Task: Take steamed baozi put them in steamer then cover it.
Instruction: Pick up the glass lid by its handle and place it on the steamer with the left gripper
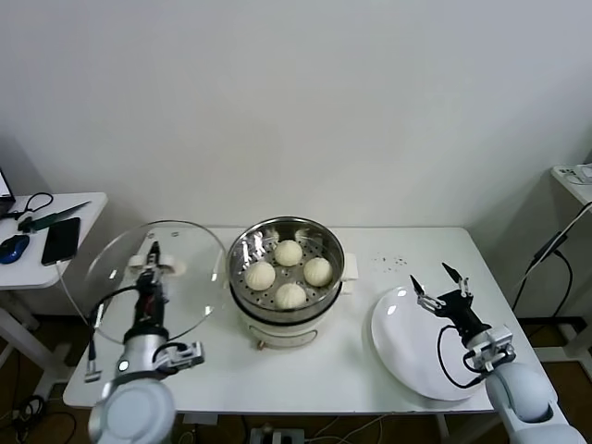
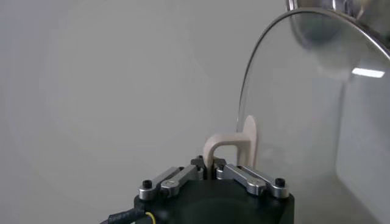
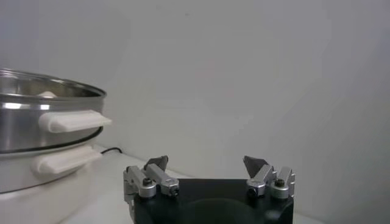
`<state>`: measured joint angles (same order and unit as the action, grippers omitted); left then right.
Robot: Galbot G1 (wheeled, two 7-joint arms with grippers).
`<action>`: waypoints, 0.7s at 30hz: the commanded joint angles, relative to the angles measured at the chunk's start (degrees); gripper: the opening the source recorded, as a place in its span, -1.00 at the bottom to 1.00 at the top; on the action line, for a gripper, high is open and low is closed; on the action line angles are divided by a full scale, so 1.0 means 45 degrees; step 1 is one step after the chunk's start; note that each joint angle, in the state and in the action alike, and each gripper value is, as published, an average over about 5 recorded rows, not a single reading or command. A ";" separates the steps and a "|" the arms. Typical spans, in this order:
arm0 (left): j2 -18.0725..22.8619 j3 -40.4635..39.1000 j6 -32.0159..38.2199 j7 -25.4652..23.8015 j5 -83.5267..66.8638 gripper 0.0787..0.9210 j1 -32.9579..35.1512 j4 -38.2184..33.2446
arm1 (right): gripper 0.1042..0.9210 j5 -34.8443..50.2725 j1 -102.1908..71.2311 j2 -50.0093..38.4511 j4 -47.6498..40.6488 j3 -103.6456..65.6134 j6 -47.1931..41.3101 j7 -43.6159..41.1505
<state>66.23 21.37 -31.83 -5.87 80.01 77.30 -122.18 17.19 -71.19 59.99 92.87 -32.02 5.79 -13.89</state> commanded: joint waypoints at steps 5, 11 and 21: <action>0.1177 -0.6585 -0.2539 -0.3707 0.2180 -0.83 -0.5516 0.1453 | 0.76 -0.0191 0.0019 0.0078 -0.0198 -0.0095 0.0025 0.0005; 0.2586 -0.7311 -0.2825 -0.3669 0.2554 -0.83 -0.6112 0.2859 | 0.76 -0.0292 -0.0133 0.0169 -0.0257 -0.0321 0.0117 -0.0018; 0.3945 -0.7435 -0.2926 -0.2995 0.2467 -0.83 -0.6692 0.4736 | 0.76 -0.0465 -0.0235 0.0265 -0.0278 -0.0456 0.0202 -0.0061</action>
<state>76.50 -6.36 -42.23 -18.68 89.24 53.31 -110.25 15.49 -72.06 61.10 91.62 -33.66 6.59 -14.10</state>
